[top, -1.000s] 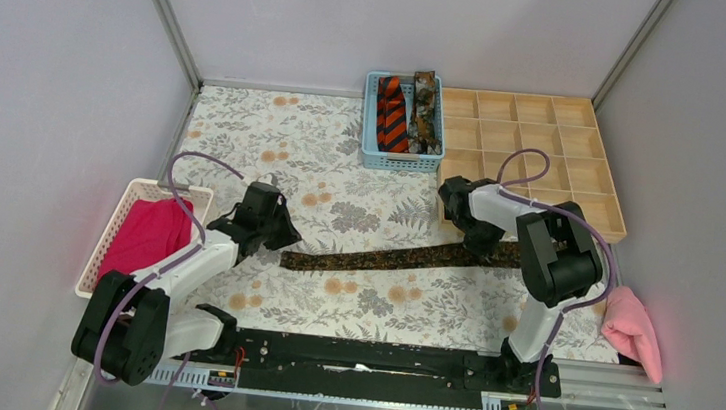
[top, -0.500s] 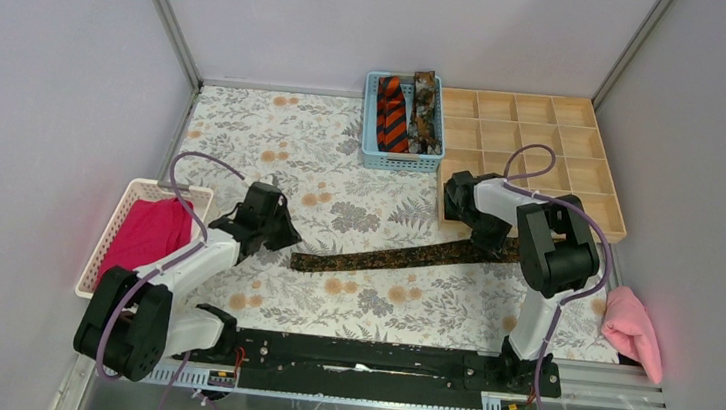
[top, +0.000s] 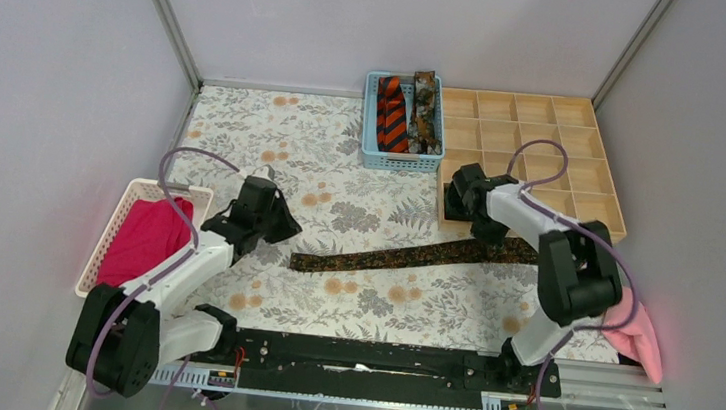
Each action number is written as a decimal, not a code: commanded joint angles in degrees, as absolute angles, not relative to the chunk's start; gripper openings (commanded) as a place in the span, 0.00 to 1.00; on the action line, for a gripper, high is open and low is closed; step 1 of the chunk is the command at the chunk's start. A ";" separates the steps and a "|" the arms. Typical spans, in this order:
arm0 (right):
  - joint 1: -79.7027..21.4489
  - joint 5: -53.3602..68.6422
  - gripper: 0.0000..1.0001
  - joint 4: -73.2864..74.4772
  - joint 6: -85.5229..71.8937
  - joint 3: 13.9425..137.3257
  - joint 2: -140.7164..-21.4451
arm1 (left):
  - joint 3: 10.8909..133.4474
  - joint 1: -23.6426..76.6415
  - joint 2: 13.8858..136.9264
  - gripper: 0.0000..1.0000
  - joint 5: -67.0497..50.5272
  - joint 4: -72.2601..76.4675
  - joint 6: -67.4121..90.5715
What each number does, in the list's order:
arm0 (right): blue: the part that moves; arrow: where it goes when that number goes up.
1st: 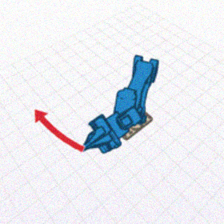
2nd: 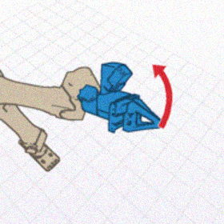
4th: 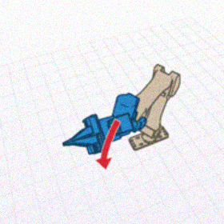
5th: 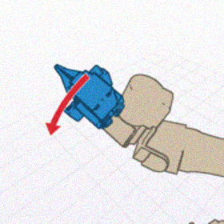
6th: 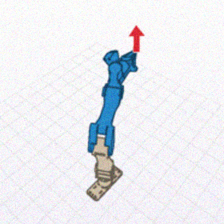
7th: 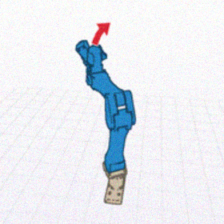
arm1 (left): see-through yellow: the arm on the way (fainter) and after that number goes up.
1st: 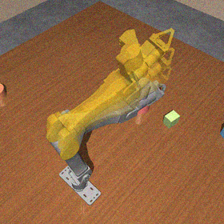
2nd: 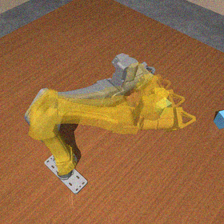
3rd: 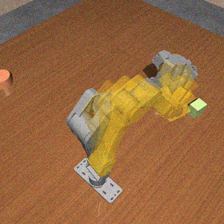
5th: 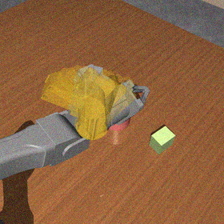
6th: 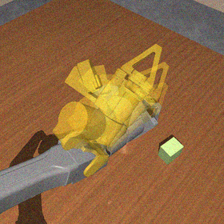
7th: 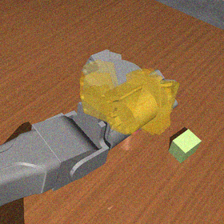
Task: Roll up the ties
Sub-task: Flatten out the tie at the center of the board, then roll the tie at the center of the board.
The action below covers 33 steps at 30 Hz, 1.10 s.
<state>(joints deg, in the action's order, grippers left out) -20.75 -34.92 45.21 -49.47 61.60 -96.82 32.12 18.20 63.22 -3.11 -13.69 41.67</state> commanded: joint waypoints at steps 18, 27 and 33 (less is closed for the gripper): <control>-62.81 -37.91 0.50 43.49 -36.06 80.77 -101.60 | 57.97 12.28 45.21 0.17 10.31 -25.44 46.63; -70.39 -32.08 0.53 39.52 -33.63 92.55 -113.17 | 64.07 -3.81 51.60 0.18 -15.22 -20.97 46.55; -73.91 -30.72 0.54 41.40 -32.24 103.19 -121.62 | 69.01 -13.27 62.29 0.09 -19.43 -26.47 40.73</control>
<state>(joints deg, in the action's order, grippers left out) -71.99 -32.40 40.27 -34.02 96.90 -117.73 65.23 -9.85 57.36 -18.06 -20.69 46.02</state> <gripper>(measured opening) 0.535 0.112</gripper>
